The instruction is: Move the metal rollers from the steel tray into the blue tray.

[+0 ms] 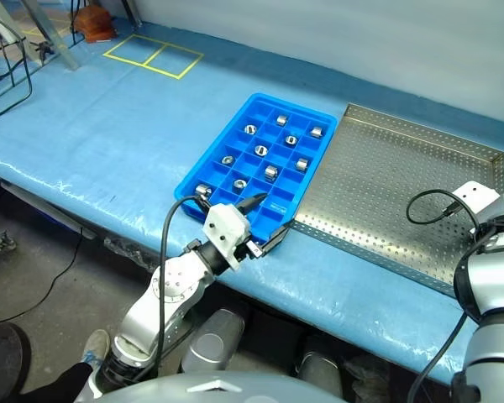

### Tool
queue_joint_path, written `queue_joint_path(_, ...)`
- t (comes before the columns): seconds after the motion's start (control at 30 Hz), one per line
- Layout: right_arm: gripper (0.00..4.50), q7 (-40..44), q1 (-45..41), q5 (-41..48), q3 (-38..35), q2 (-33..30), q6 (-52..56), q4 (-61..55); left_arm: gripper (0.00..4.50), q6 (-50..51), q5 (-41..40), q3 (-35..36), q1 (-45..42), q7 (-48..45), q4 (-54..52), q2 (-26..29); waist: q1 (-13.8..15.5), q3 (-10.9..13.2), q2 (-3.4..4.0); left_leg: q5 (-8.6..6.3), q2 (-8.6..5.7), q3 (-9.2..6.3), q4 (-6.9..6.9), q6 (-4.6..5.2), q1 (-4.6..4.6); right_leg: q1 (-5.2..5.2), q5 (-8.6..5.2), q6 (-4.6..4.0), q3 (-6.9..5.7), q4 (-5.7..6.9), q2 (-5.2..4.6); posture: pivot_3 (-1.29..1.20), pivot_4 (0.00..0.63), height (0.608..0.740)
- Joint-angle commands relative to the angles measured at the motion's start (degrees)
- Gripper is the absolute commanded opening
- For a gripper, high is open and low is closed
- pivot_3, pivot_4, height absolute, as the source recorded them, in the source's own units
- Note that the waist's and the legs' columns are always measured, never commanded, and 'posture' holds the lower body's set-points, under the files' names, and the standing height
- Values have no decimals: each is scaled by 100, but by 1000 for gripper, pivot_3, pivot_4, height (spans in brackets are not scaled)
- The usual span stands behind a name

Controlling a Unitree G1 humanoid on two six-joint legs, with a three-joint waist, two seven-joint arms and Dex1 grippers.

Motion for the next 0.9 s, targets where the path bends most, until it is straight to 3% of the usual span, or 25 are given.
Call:
queue_joint_path(0.03, 1422, -820, -560, 410, -547, -115, -497, -268, 3577, -313, -8, 50, -202, 14, 6, -147, -30, 0, 16, 0, 0, 2, 0, 0, -1, -4, 2, 2, 3, 0, 0, 435, 150, 740)
queue_joint_path(0.27, 1422, -1653, -916, 1499, -1742, -38, -2350, -1521, 3577, -901, 50, 531, -859, 87, 624, -309, -103, -1, 19, 0, 5, 5, -6, 0, -6, -7, 1, 5, 5, -8, 5, 386, 150, 740)
queue_joint_path(0.33, 1422, -1128, -455, 2437, -2358, 341, -2363, -2847, 3577, -1009, 68, 741, -969, 81, 674, -199, -142, 0, 17, -2, 5, 3, -9, 5, -7, -4, 14, -16, 5, -13, 5, 367, 150, 740)
queue_joint_path(0.43, 1422, -171, 376, 3909, -2951, 944, -1561, -4985, 3577, -1160, -5, 1034, -1031, -22, 739, 25, -283, -2, 16, -7, 7, -7, -10, 11, -1, 11, 30, 4, -4, -16, 6, 341, 150, 740)
queue_joint_path(0.53, 1422, 377, 1388, 4814, -2752, 1344, -638, -7136, 3577, -1325, -69, 1588, -1015, -119, 772, 445, -336, -2, 18, -7, 7, -25, -7, 12, -3, 20, 33, 3, -20, -10, 7, 334, 150, 740)
queue_joint_path(0.6, 1422, 572, 1743, 5350, -2701, 1514, -80, -7892, 3577, -1326, -179, 1844, -970, -205, 716, 647, -362, -2, 19, -7, 7, -32, -5, 12, -3, 21, 32, 1, -27, -7, 7, 335, 150, 740)
queue_joint_path(0.73, 1422, 736, 2391, 5402, -2219, 1572, 461, -8569, 3577, -1117, -584, 2453, -508, -592, 235, 1207, -421, 0, 15, -6, 7, -27, 11, 11, 9, 35, 15, -26, -27, -10, 5, 394, 150, 740)
queue_joint_path(0.9, 1422, 1655, 2718, 5646, -1490, 1396, 1007, -8900, 3577, -922, -567, 2895, -18, -606, -66, 1613, -403, 4, 9, 3, 19, -24, 16, 5, 54, 73, -5, 0, -39, -8, 6, 450, 150, 740)
